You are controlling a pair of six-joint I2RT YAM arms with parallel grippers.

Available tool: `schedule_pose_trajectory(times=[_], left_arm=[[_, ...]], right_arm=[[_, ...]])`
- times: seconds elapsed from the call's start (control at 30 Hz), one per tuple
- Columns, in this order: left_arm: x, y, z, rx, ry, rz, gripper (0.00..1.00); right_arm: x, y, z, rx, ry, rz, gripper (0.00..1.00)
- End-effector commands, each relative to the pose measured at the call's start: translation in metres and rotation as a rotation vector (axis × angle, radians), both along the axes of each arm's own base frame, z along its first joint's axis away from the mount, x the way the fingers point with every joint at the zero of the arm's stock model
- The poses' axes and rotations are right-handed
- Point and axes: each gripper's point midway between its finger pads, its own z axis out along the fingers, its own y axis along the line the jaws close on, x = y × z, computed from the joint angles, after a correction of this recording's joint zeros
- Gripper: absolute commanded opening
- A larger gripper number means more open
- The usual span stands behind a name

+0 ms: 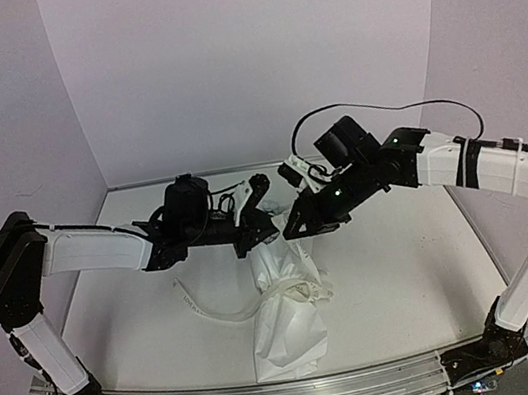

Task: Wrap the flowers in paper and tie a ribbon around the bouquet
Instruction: Cross the half-tied ribbon over the folded bouquet.

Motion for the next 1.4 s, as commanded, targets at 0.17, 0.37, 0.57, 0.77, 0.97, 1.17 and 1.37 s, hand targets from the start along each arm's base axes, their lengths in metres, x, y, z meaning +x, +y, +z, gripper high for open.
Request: schedule_pose_trajectory(times=[0.17,0.37,0.57,0.77,0.97,1.17,1.37], left_arm=[[0.064,0.011,0.018,0.192,0.299,0.330,0.00],[0.063,0.022,0.015,0.281,0.365,0.379,0.00],[0.055,0.033,0.027,0.306,0.398,0.402,0.00],[0.047,0.043,0.029,0.339,0.424,0.411,0.00],[0.039,0.055,0.034,0.355,0.445,0.437,0.00],[0.033,0.065,0.041,0.366,0.448,0.458,0.00],[0.026,0.073,0.042,0.382,0.462,0.463,0.00]], right_arm=[[0.003,-0.064,0.011,-0.139,-0.204,-0.185,0.60],[-0.029,-0.070,-0.025,-0.218,-0.192,-0.165,0.63],[-0.031,-0.061,-0.071,-0.201,-0.117,-0.248,0.62],[-0.022,-0.051,-0.091,-0.169,-0.072,-0.324,0.55],[-0.021,-0.035,-0.104,-0.123,-0.005,-0.360,0.48],[-0.028,-0.033,-0.118,-0.132,0.024,-0.379,0.45],[-0.032,-0.030,-0.128,-0.132,0.042,-0.389,0.40]])
